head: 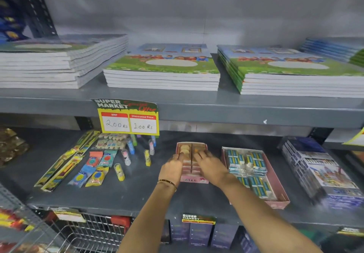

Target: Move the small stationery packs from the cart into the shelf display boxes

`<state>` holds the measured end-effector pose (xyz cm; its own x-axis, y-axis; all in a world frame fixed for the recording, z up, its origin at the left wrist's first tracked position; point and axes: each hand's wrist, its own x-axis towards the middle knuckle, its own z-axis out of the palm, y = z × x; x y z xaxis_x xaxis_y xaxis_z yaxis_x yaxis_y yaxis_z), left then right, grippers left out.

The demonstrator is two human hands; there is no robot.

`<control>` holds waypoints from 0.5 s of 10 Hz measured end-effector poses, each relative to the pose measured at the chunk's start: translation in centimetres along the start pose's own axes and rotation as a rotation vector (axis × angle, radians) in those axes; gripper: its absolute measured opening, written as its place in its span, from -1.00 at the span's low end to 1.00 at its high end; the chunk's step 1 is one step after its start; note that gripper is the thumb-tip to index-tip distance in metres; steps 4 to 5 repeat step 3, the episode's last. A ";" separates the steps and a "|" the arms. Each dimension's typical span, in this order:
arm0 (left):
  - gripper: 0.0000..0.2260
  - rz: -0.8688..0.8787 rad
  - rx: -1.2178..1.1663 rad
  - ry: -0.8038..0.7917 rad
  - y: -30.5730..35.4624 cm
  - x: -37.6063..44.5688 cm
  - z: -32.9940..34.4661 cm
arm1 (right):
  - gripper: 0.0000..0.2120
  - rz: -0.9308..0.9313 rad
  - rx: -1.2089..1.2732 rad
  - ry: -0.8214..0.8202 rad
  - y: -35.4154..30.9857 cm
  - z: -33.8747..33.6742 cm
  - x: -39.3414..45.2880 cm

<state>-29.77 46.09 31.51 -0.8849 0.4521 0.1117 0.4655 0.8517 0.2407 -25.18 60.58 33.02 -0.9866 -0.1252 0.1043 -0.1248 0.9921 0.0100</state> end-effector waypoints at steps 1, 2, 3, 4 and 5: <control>-0.57 0.043 -0.025 0.060 0.7 -1.5 -0.6 | -0.45 0.021 -0.008 0.043 -1.1 -0.9 -1.4; -0.53 0.080 -0.022 0.127 2.0 -3.6 -2.0 | -0.51 -0.010 -0.024 0.172 -1.9 -2.5 -3.9; -0.55 0.206 -0.001 0.304 3.2 -6.1 -4.4 | -0.56 -0.019 -0.117 0.292 -2.1 -4.7 -6.2; -0.55 0.206 -0.001 0.304 3.2 -6.1 -4.4 | -0.56 -0.019 -0.117 0.292 -2.1 -4.7 -6.2; -0.55 0.206 -0.001 0.304 3.2 -6.1 -4.4 | -0.56 -0.019 -0.117 0.292 -2.1 -4.7 -6.2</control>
